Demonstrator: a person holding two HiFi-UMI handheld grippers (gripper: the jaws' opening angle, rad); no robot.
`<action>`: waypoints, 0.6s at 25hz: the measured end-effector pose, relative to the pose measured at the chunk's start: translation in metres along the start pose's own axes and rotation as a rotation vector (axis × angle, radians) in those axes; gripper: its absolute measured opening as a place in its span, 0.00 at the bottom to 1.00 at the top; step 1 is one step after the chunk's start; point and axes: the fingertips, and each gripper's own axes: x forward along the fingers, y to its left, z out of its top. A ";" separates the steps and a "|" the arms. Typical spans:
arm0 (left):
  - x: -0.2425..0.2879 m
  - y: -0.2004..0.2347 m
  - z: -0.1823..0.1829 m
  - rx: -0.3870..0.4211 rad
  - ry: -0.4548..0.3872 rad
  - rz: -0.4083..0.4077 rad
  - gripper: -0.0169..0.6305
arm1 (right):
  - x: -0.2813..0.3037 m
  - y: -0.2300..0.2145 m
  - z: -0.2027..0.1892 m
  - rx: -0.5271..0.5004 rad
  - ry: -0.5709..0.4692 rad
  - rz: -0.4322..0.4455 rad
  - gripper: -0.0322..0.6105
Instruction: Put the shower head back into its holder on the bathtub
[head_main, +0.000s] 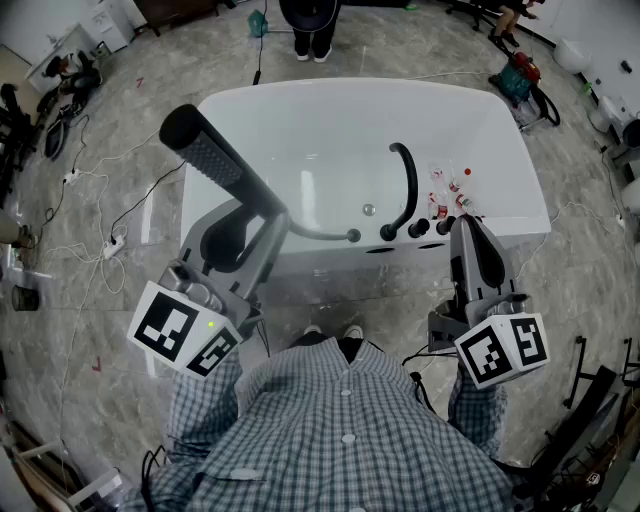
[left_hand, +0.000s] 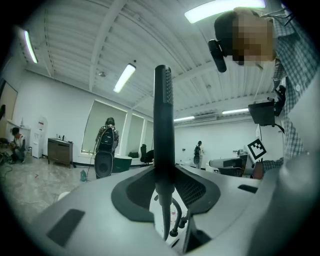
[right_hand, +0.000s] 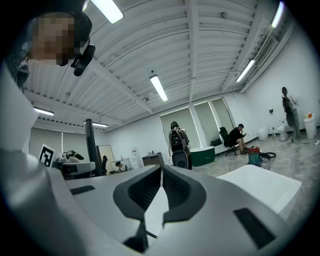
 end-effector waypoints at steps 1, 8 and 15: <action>-0.001 0.001 0.001 -0.001 0.000 0.001 0.21 | 0.001 0.001 0.000 0.000 0.002 0.000 0.09; -0.004 0.005 0.002 -0.010 -0.001 0.002 0.21 | 0.005 0.006 -0.001 0.004 0.012 0.003 0.09; -0.003 0.006 -0.001 -0.009 -0.001 0.005 0.21 | 0.004 0.003 -0.005 0.034 0.010 0.007 0.09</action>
